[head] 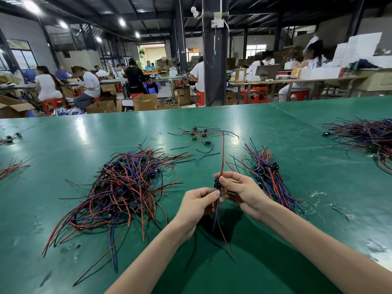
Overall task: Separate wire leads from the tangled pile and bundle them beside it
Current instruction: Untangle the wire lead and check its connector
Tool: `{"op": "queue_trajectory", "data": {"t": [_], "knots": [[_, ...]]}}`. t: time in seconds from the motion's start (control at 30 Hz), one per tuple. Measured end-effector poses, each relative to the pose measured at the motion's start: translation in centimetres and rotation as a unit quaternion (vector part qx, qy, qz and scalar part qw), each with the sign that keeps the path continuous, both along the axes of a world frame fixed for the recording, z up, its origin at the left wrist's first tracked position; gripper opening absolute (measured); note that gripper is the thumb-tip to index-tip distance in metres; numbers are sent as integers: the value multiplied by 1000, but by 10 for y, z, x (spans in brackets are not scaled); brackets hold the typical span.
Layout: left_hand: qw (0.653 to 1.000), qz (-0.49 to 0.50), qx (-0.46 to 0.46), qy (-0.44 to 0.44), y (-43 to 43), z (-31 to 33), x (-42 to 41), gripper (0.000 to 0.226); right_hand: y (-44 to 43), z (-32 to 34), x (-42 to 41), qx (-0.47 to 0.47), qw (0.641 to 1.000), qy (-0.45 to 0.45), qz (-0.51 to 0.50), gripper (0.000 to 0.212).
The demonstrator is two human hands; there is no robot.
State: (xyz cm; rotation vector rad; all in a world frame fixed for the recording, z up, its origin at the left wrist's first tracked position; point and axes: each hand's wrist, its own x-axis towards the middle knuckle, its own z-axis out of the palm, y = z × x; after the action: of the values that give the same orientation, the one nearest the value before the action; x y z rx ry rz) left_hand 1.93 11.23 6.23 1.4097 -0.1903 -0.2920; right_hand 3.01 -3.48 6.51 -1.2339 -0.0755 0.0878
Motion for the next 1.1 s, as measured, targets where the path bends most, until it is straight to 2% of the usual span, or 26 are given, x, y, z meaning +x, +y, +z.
{"op": "queue_trajectory", "data": {"t": [0.13,0.27,0.4,0.53,0.77,0.97,1.1], "knots": [[1000,19,3,-8,3,0,2,17,-1,2,-4,-56,997,-21,48,34],[999,24,28,-17,4,-1,1,21,-1,4,-5,-83,995,-31,55,35],[1000,10,20,14,6,3,2,22,-2,5,-4,-76,996,-38,38,37],[997,-10,-29,65,7,5,1,19,0,6,-5,-46,998,-25,30,43],[997,-24,-41,61,6,2,3,13,-3,6,-4,-23,999,2,25,37],[1000,-2,-20,-10,6,3,2,10,-2,10,-7,-43,995,71,61,16],[999,12,-25,-32,6,7,1,10,0,13,-9,-31,991,97,85,16]]}}
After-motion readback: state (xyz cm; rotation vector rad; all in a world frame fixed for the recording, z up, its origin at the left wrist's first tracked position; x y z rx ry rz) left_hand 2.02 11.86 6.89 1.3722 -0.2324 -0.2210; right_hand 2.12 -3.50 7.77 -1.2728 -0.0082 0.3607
